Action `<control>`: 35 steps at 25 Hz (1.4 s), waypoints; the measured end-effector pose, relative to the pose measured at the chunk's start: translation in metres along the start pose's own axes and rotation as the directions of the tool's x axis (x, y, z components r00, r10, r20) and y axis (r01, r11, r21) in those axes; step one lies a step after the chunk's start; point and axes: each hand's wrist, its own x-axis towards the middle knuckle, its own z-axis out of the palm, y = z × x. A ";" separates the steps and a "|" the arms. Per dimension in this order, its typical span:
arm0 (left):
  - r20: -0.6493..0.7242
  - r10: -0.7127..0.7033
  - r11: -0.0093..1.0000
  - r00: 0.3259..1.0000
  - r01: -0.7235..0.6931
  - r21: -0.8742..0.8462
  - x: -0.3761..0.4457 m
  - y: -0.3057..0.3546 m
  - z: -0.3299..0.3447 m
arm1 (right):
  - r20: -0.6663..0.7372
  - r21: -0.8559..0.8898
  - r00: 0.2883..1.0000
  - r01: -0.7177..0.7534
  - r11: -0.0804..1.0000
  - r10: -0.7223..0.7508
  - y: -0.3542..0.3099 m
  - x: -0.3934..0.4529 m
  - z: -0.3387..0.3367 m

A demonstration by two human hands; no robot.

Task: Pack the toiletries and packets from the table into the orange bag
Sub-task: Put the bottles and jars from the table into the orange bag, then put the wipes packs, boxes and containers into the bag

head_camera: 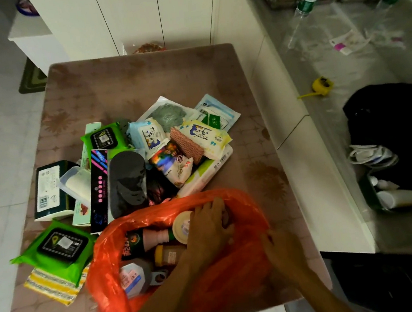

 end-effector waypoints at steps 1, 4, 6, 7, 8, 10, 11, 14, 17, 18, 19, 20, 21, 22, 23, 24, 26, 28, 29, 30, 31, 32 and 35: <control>-0.014 -0.011 1.000 1.000 0.010 -0.029 -0.001 -0.005 -0.003 | -0.081 0.139 0.989 -0.115 0.984 0.127 0.003 0.001 -0.003; -0.025 0.017 0.999 1.000 -0.018 -0.028 -0.004 -0.014 -0.006 | -0.161 0.547 0.857 -0.336 0.767 0.490 0.011 0.004 -0.022; 0.003 0.064 0.998 0.998 -0.064 0.001 -0.005 -0.013 0.001 | -0.270 0.560 0.819 -0.294 0.775 0.506 0.005 -0.003 -0.031; 0.013 0.092 0.996 0.996 -0.092 0.020 -0.005 -0.011 0.006 | -0.389 0.501 0.817 -0.200 0.842 0.425 -0.002 -0.011 -0.033; 0.019 0.113 0.993 0.993 -0.113 0.025 -0.005 -0.009 0.011 | -0.505 0.392 0.821 -0.058 0.918 0.267 -0.013 -0.021 -0.035; 0.012 0.119 0.993 0.993 -0.119 0.015 -0.005 -0.006 0.014 | -0.534 0.036 0.808 0.316 0.948 -0.250 -0.031 -0.038 -0.027; 0.005 0.126 0.992 0.992 -0.126 0.024 -0.006 -0.007 0.014 | -0.394 -0.111 0.772 0.498 0.860 -0.498 -0.035 -0.041 -0.017; -0.017 0.199 0.979 0.980 -0.198 0.042 -0.019 -0.013 0.005 | 0.030 -0.165 0.713 0.695 0.700 -0.701 -0.034 -0.028 0.021; -0.066 0.213 0.976 0.975 -0.216 -0.032 -0.037 -0.022 -0.013 | -0.063 -0.171 0.798 0.583 0.794 -0.599 -0.046 0.003 0.022; -0.132 0.207 0.975 0.969 -0.215 -0.051 -0.042 -0.025 -0.022 | -0.114 -0.204 0.800 0.562 0.802 -0.589 -0.050 0.010 0.019; -0.227 0.188 0.975 0.956 -0.208 -0.071 -0.047 -0.030 -0.032 | -0.129 -0.236 0.794 0.558 0.796 -0.594 -0.054 0.014 0.016; -0.330 0.139 0.980 0.934 -0.178 -0.091 -0.051 -0.038 -0.047 | -0.114 -0.261 0.791 0.560 0.786 -0.601 -0.059 0.014 0.016; -0.422 0.067 0.987 0.904 -0.121 -0.103 -0.053 -0.048 -0.064 | -0.071 -0.274 0.797 0.563 0.780 -0.600 -0.065 0.013 0.016; -0.495 -0.021 0.993 0.869 -0.038 -0.109 -0.054 -0.061 -0.081 | -0.018 -0.288 0.807 0.561 0.776 -0.590 -0.069 0.011 0.019; -0.559 -0.108 0.992 0.822 0.054 -0.113 -0.055 -0.079 -0.096 | 0.023 -0.309 0.817 0.554 0.773 -0.576 -0.072 0.009 0.024; -0.616 -0.187 0.982 0.765 0.151 -0.110 -0.056 -0.096 -0.110 | 0.040 -0.332 0.822 0.547 0.769 -0.568 -0.073 0.009 0.031; -0.667 -0.335 0.925 0.666 0.369 -0.096 -0.057 -0.131 -0.128 | 0.045 -0.349 0.851 0.504 0.790 -0.523 -0.074 0.011 0.037; -0.541 -0.567 0.806 0.621 0.554 -0.208 -0.053 -0.154 -0.131 | 0.045 -0.333 0.876 0.466 0.820 -0.479 -0.075 0.011 0.038; -0.445 -0.653 0.754 0.613 0.584 -0.301 -0.050 -0.160 -0.130 | 0.027 -0.340 0.874 0.465 0.817 -0.486 -0.074 0.011 0.038; -0.383 -0.693 0.721 0.611 0.573 -0.390 -0.046 -0.164 -0.129 | 0.001 -0.360 0.855 0.484 0.798 -0.518 -0.071 0.012 0.039; -0.376 -0.696 0.715 0.612 0.538 -0.447 -0.043 -0.166 -0.129 | -0.032 -0.383 0.824 0.512 0.769 -0.565 -0.068 0.012 0.039; -0.392 -0.681 0.727 0.618 0.508 -0.462 -0.040 -0.169 -0.129 | -0.048 -0.405 0.795 0.537 0.739 -0.604 -0.066 0.011 0.040; -0.332 -0.663 0.739 0.671 0.515 -0.435 -0.036 -0.171 -0.133 | 0.024 -0.462 0.766 0.578 0.673 -0.642 -0.063 0.007 0.043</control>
